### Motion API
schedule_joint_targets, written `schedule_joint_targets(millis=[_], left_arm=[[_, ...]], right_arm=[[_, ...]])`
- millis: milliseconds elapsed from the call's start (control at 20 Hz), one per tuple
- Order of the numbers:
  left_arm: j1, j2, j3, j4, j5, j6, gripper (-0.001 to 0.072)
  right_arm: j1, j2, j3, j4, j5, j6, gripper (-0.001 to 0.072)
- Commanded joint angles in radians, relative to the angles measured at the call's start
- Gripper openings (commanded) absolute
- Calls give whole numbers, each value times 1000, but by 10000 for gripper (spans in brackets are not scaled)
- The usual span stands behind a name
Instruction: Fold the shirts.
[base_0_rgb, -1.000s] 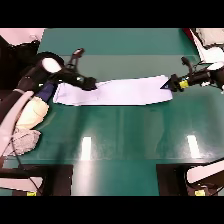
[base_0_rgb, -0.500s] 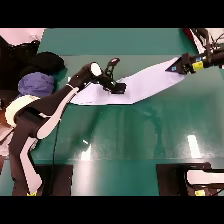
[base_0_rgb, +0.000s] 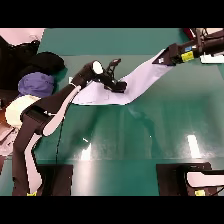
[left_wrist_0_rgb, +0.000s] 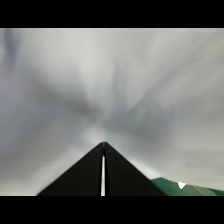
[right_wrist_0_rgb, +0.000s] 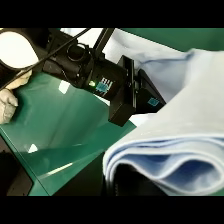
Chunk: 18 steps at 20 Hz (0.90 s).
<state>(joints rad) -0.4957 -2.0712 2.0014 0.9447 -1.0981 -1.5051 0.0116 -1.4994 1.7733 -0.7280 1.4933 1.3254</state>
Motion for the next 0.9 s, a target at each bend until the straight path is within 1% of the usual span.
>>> schedule_joint_targets(millis=[0, 150, 300, 500, 650, 850], left_arm=[[54, 68, 77, 19, -63, 22, 22], [148, 204, 77, 100, -104, 40, 23], [262, 320, 77, 147, -201, 47, 23], [396, 429, 76, 188, -330, 47, 23], [461, 481, 71, 190, -362, 47, 24], [491, 508, 71, 194, -370, 47, 24]], right_arm=[[84, -39, 79, 2, -26, 13, 12], [179, -120, 183, 2, -38, 25, 12], [290, -217, 286, 2, -98, 29, 12], [410, -308, 294, 1, -245, 27, 13], [472, -382, 293, 1, -357, -12, 15], [555, -466, 259, 5, -612, -40, 18]])
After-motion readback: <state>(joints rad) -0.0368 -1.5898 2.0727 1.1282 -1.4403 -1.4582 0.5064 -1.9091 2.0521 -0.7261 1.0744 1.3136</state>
